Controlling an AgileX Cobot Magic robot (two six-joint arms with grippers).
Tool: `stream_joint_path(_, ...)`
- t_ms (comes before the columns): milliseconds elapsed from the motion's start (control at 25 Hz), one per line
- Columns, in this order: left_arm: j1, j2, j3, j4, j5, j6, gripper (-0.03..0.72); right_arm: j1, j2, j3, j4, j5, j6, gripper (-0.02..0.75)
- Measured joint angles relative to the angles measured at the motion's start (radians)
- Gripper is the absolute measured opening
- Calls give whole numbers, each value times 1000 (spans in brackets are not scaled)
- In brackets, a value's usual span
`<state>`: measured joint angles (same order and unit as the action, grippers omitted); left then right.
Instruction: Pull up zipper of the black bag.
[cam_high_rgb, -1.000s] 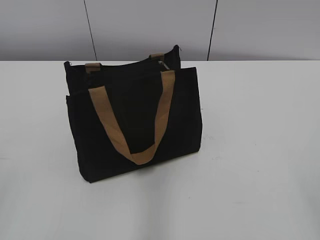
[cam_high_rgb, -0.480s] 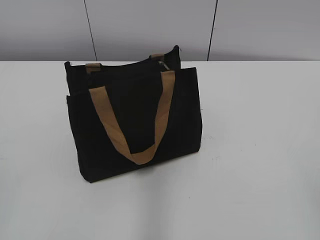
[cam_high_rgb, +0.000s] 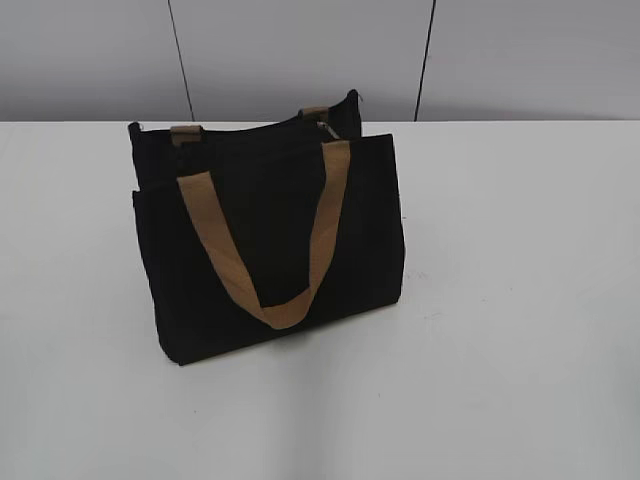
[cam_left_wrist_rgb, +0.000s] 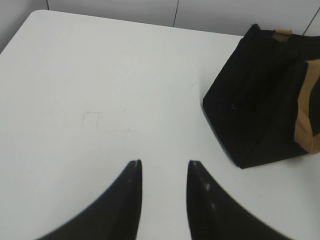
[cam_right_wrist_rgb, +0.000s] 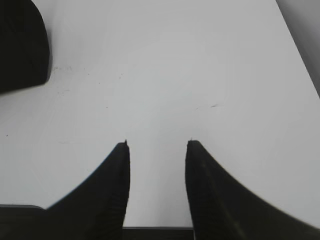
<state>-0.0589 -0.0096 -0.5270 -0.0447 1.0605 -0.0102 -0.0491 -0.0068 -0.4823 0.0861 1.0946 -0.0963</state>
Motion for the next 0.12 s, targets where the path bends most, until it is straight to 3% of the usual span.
stream_joint_path(120, 1, 0, 0, 0, 0, 0, 232, 0, 0, 0, 0, 0, 0, 295)
